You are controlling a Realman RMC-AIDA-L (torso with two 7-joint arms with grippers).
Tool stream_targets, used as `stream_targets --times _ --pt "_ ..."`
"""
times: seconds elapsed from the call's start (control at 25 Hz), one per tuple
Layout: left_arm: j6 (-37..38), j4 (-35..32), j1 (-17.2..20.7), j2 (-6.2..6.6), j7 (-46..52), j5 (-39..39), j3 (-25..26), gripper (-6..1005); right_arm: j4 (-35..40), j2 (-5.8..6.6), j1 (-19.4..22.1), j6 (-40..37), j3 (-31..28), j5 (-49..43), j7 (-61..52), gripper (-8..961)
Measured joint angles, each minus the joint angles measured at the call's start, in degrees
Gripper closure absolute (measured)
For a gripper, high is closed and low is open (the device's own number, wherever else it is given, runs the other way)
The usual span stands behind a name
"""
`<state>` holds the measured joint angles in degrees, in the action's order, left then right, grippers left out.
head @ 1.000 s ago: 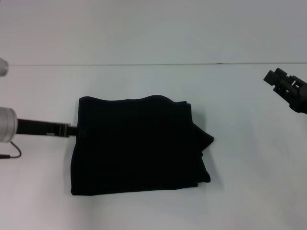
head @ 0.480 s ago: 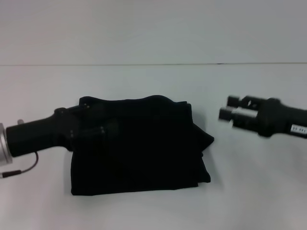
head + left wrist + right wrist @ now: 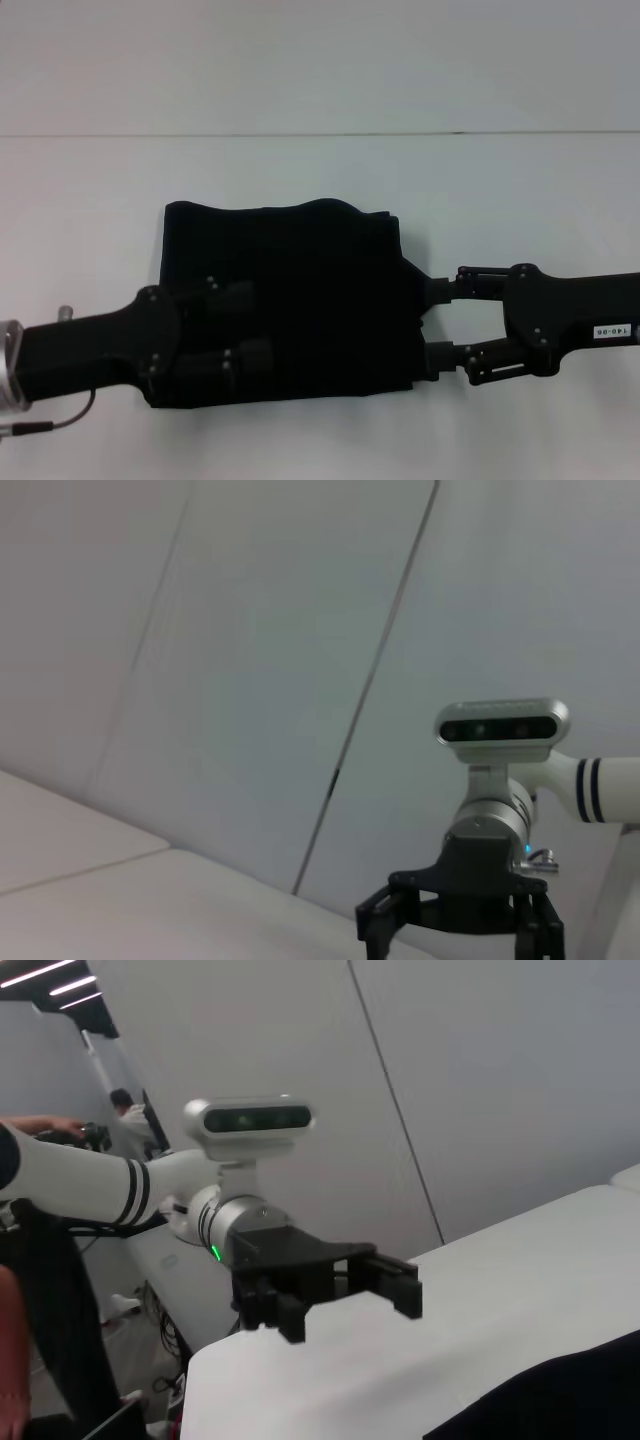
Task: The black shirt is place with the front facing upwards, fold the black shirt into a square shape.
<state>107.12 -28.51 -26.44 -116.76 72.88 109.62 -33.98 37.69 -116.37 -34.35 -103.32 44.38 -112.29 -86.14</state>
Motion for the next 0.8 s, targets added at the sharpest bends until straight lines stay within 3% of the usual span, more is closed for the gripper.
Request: stream_targets --times 0.12,0.8 --pt "-0.6 0.6 0.0 -0.14 0.2 0.5 -1.1 211 0.0 -0.14 0.0 0.3 0.0 -0.1 0.2 15" --pt "-4.6 2.2 -1.5 -0.48 1.0 4.0 -2.2 211 -0.5 -1.46 0.0 3.1 -0.1 -0.1 0.5 22"
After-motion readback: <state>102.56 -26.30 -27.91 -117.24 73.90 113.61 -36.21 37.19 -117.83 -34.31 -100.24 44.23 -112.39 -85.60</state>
